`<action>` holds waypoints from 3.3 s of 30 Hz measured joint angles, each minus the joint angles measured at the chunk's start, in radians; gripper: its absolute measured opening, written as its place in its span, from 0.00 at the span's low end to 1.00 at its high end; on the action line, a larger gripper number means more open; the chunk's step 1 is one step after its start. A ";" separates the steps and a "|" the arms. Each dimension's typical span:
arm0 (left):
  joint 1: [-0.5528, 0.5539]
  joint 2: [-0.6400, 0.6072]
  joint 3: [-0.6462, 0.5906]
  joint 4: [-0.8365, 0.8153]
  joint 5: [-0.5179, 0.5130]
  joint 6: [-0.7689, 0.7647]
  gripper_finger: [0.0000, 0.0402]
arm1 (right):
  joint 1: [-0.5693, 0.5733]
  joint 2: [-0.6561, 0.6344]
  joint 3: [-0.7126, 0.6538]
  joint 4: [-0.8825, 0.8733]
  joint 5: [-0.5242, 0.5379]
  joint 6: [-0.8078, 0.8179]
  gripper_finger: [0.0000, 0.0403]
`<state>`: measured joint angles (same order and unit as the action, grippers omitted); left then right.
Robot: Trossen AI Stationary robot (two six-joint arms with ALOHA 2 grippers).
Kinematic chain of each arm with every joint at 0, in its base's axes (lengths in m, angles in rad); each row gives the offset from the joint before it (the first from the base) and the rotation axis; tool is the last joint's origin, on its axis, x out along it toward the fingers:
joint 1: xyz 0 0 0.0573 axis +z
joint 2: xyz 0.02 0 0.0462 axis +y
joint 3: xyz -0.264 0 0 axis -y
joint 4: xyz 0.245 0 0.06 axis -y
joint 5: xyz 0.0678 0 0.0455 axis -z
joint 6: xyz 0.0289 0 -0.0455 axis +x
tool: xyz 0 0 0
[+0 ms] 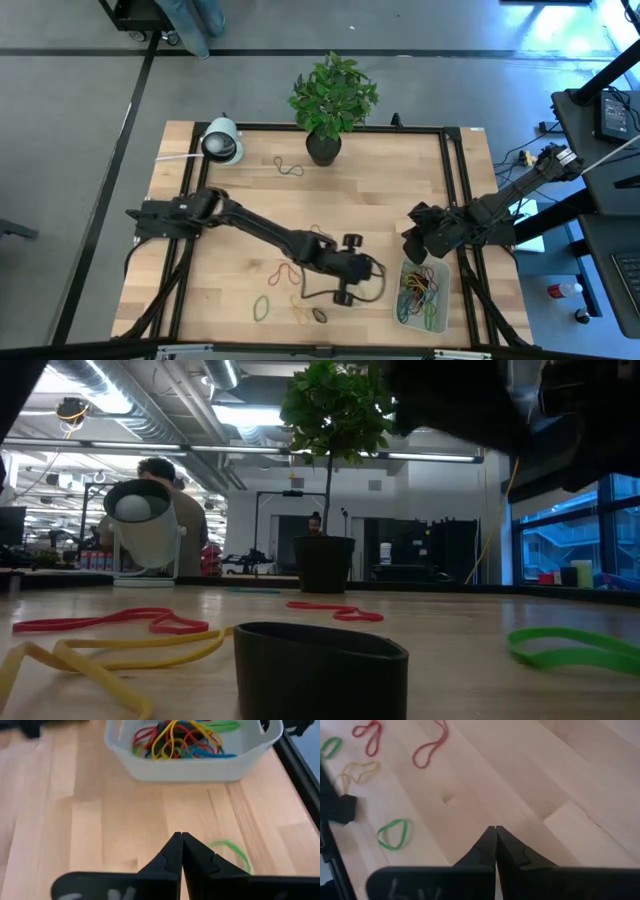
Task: Pick and place rubber bands into bin
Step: Put the green rubber band into the gray bin
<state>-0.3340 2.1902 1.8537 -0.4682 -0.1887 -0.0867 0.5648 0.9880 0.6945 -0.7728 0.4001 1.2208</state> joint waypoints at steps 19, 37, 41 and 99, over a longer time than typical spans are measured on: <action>-0.130 -0.940 -1.145 0.454 -0.156 -0.320 0.00 | -0.020 0.627 0.539 -0.146 -0.116 -0.133 0.00; -0.266 -1.279 -1.340 0.404 -0.206 -0.321 0.00 | -0.021 1.106 0.987 -0.374 -0.310 0.153 0.18; -0.276 -1.279 -1.340 0.393 -0.186 -0.314 0.00 | -0.021 1.130 0.984 -0.346 -0.351 0.200 0.24; -0.299 -1.278 -1.339 0.318 -0.156 -0.319 0.02 | 0.250 0.569 0.402 -0.356 -0.448 0.814 0.00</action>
<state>-0.6334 0.9123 0.5144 -0.1497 -0.3447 -0.4054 0.8148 1.5572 1.0968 -1.1289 -0.0482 2.0344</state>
